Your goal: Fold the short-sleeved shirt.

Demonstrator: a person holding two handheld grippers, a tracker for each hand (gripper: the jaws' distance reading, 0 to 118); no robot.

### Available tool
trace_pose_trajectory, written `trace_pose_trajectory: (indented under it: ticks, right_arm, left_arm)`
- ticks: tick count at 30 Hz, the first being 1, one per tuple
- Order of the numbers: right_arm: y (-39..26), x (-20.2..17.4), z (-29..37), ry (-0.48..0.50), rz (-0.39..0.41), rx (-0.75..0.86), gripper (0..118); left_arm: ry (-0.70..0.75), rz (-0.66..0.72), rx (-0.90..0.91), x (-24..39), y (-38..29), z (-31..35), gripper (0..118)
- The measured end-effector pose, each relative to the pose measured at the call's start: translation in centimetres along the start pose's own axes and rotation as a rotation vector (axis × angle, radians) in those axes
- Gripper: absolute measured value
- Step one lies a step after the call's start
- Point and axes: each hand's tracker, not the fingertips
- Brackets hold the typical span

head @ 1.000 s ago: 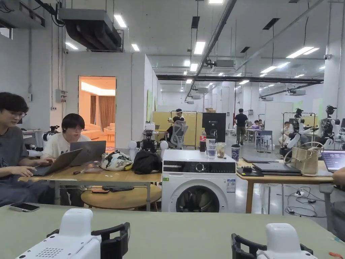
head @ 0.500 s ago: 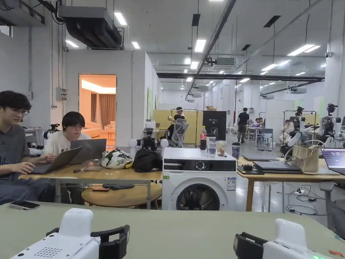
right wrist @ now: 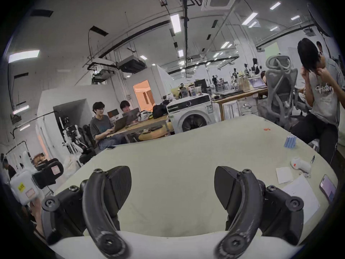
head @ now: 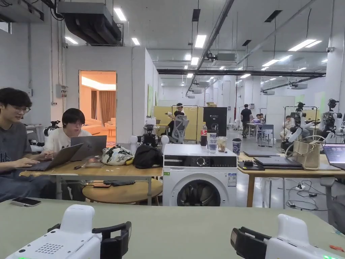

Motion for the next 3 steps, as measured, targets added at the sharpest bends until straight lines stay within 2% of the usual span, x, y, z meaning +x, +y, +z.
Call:
trace_pose_trajectory:
  ticks: [3]
  right_arm:
    - [-0.27, -0.80, 0.04, -0.058, 0.086, 0.004, 93]
  left_arm:
    - [0.004, 0.009, -0.002, -0.05, -0.03, -0.11, 105]
